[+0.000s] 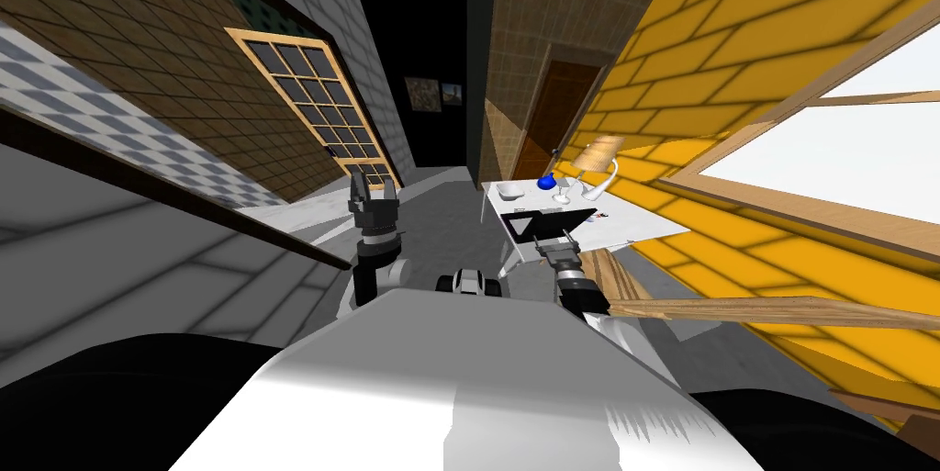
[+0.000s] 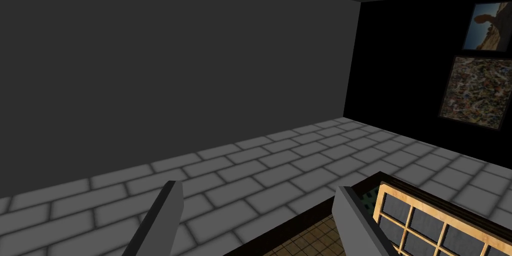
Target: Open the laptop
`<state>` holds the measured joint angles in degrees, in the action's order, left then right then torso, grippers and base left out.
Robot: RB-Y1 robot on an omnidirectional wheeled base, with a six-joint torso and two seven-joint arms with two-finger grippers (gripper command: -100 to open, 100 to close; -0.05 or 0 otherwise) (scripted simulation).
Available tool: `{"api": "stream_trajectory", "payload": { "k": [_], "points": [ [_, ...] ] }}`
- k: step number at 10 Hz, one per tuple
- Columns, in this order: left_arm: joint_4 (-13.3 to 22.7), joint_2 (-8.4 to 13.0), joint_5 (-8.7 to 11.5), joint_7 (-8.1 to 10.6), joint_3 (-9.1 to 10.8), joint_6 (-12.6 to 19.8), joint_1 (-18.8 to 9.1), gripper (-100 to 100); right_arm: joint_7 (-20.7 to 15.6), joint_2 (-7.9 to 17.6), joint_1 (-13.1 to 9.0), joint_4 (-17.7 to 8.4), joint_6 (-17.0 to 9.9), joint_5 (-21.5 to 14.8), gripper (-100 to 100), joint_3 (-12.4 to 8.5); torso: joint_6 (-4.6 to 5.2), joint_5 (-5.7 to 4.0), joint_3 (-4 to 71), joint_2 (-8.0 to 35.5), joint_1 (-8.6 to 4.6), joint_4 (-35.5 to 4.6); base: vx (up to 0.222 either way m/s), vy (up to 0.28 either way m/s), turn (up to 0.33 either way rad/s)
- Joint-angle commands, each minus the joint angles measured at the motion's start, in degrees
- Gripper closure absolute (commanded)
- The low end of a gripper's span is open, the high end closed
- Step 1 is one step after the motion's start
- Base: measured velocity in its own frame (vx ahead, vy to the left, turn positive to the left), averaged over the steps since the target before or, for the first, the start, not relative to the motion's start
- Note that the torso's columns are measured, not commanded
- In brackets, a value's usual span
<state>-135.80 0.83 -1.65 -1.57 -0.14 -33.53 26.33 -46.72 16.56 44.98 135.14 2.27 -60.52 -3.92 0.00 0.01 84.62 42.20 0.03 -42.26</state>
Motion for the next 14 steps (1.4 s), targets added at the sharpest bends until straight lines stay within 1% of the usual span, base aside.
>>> {"api": "stream_trajectory", "payload": {
  "k": [1, 5, 6, 8, 9, 10, 12, 13, 14],
  "points": [
    [0.00, 0.00, 0.00, 0.00, 0.00, 0.00, 0.00, 0, -2.85, 1.30, 1.04, 0.25, -2.46, -4.52, -100, -0.15, 0.00, -0.01, 0.02, -0.02, -0.02, 0.01, 0.128, 0.092, 0.000],
    [0.00, 0.00, 0.00, 0.00, 0.00, 0.00, -0.01, 0, -5.94, 3.18, 2.39, 0.85, -4.88, -9.39, -100, -0.37, 0.01, -0.03, -0.14, 0.23, -0.10, -0.06, 0.090, 0.074, 0.000],
    [0.00, 0.00, 0.00, 0.00, 0.00, 0.00, -0.01, 0, -5.33, 2.68, 2.28, 0.81, -4.24, -8.58, -100, -0.40, 0.00, -0.03, -0.12, 0.18, -0.08, -0.05, 0.033, 0.028, -0.001],
    [0.01, 0.01, 0.00, 0.00, 0.00, 0.01, -0.03, 0, -4.15, 3.64, 2.39, -1.37, -8.10, -6.80, -100, -4.09, -0.07, -0.06, -0.19, 0.33, -0.17, -0.09, -0.082, -0.006, 0.450],
    [0.01, 0.01, 0.00, 0.00, 0.00, 0.01, -0.04, 0, -4.15, 3.64, 2.39, -1.37, -8.10, -6.80, -100, -4.11, -0.01, -0.10, -0.27, 0.42, -0.21, -0.09, -0.129, 0.002, 0.273],
    [0.01, 0.01, 0.00, 0.00, 0.00, 0.01, -0.03, 0, -4.15, 3.64, 2.39, -1.37, -8.10, -6.80, -100, -4.11, 0.03, -0.07, -0.16, 0.24, -0.15, -0.06, -0.069, 0.014, 0.025],
    [0.01, 0.01, 0.00, 0.00, 0.00, 0.01, -0.03, 0, -2.77, 4.56, 2.48, -3.54, -11.82, -4.86, -100, -7.65, -0.06, 0.00, 0.07, -0.09, 0.01, 0.04, -0.103, 0.016, 0.417],
    [0.01, 0.01, 0.00, 0.00, 0.00, 0.01, -0.03, 0, -2.77, 4.56, 2.48, -3.54, -11.82, -4.86, -100, -7.83, -0.01, -0.01, -0.05, 0.11, -0.02, -0.02, -0.096, 0.023, 0.280],
    [0.01, 0.01, 0.00, 0.00, 0.01, 0.01, -0.02, 0, -2.08, 5.02, 2.53, -4.63, -13.68, -3.89, -100, -9.69, 0.04, -0.01, -0.06, 0.07, -0.01, -0.03, -0.090, 0.032, 0.498]
  ]
}}
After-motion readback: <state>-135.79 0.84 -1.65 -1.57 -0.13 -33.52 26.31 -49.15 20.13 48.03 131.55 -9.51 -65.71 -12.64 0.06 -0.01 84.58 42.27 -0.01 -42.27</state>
